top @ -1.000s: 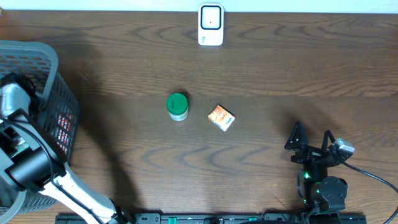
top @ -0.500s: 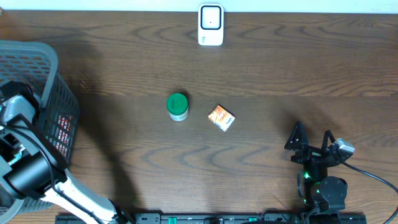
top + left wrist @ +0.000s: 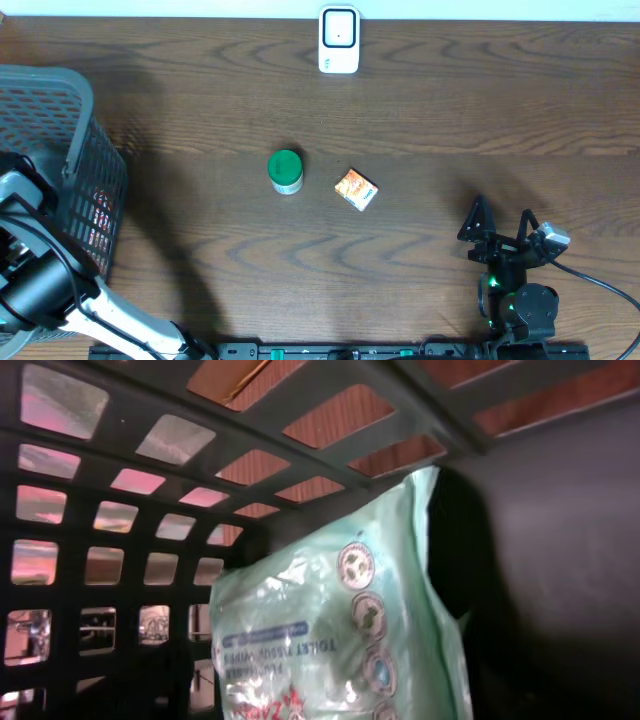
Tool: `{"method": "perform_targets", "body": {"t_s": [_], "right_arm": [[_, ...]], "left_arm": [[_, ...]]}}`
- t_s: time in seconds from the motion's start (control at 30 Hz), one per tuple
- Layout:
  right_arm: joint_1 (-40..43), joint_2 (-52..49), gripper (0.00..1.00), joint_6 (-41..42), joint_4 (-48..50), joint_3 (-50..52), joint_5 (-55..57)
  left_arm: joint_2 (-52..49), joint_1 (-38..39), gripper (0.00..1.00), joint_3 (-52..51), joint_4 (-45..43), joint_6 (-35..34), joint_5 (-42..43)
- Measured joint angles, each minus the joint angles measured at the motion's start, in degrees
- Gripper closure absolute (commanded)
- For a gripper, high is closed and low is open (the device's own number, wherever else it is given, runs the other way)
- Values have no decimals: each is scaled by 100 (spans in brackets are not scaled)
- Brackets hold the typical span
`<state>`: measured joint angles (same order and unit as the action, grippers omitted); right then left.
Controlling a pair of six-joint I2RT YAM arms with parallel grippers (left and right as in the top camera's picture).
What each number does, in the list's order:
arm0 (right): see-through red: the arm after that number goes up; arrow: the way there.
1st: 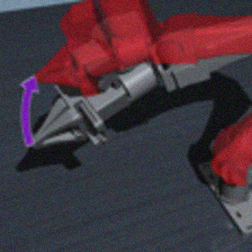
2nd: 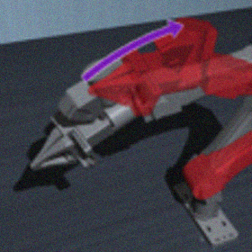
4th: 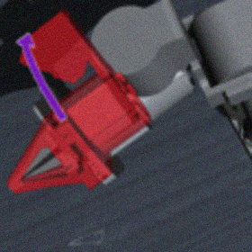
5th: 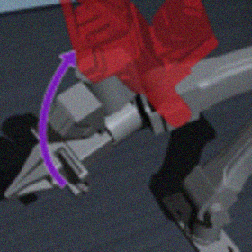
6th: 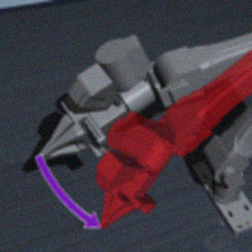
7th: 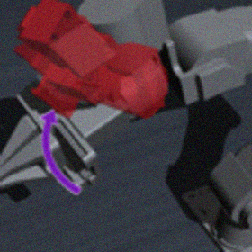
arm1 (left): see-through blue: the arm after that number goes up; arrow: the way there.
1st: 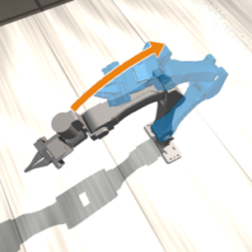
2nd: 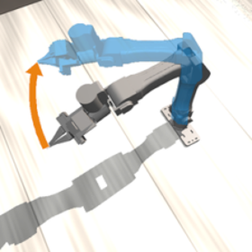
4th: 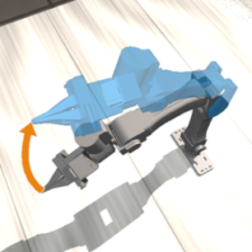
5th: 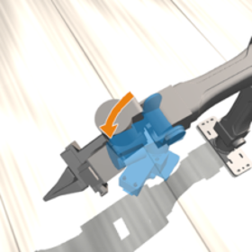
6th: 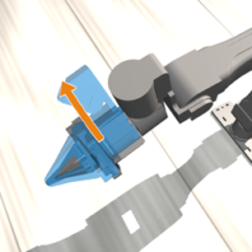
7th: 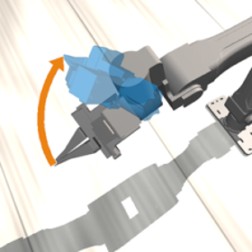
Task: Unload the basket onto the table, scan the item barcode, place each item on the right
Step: 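Grasp the light-green wipes pack with the left gripper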
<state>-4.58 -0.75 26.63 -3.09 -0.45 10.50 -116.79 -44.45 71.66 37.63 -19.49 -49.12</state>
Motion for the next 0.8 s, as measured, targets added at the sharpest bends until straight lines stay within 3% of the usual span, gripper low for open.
{"method": "perform_targets", "body": {"t_s": [0.13, 0.2, 0.3, 0.6, 0.8], "right_arm": [[0, 0, 1, 0, 0, 0, 2], [0, 0, 1, 0, 0, 0, 2], [0, 0, 1, 0, 0, 0, 0], [0, 0, 1, 0, 0, 0, 0], [0, 0, 1, 0, 0, 0, 2]], "left_arm": [[-190, -55, 29, 2, 50, -2, -326], [-284, -68, 58, 2, 66, -46, -498], [-481, -46, 92, 0, 66, -179, -516], [-726, -50, 93, 52, 520, -227, -761], [-525, -140, 93, 511, 1080, -181, 212]]}}
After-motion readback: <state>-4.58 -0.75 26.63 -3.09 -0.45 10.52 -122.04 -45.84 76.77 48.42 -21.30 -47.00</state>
